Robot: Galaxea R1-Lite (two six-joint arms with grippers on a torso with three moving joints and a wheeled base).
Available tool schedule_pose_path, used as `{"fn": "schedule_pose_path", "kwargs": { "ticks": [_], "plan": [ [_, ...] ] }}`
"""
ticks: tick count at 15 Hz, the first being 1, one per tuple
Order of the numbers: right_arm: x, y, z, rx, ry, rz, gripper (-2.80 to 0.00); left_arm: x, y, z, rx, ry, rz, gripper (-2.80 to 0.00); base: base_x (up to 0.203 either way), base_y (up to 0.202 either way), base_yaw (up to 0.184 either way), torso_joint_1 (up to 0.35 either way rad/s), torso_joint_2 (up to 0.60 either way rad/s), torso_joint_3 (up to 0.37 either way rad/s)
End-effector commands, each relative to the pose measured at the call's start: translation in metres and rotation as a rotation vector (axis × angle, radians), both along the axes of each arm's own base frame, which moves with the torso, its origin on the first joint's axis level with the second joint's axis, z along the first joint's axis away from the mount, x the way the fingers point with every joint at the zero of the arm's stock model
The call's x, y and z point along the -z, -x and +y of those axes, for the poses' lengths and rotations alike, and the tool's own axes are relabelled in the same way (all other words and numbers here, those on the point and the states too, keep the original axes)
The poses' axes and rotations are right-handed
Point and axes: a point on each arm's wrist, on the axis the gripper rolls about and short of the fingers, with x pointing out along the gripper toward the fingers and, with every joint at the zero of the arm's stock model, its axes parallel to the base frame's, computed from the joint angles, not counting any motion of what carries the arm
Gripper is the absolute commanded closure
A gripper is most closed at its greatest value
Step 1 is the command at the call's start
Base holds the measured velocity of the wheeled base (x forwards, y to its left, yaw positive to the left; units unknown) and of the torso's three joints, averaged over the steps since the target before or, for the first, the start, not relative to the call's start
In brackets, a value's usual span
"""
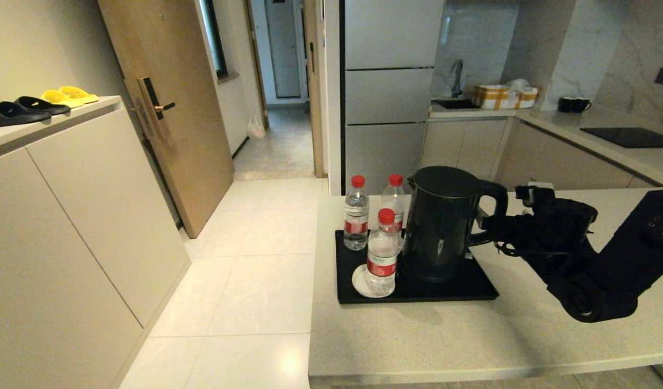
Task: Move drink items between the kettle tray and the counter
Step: Pick up the kettle
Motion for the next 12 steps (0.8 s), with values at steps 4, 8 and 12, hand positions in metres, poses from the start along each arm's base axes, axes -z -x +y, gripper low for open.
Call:
{"fn": "schedule_pose_path", "kwargs": {
  "ticks": [4,8,12],
  "plan": [
    [0.0055,0.0000,-0.0087,0.000,0.001,0.018,-2.80,0.0000,-0.0001,0.0000,-0.001,0.000,0.002,0.00,0.000,0.000,0.000,0.000,0.00,0.000],
    [0.0082,-0.0003,-0.0088,0.000,0.002,0.020,0.00,0.0000,-0.0001,0.0000,-0.001,0.000,0.002,0.00,0.000,0.000,0.000,0.000,0.00,0.000],
    [0.0083,-0.0003,-0.0087,0.000,0.003,0.019,0.00,0.0000,-0.0001,0.0000,-0.001,0.000,0.002,0.00,0.000,0.000,0.000,0.000,0.00,0.000]
  ]
}}
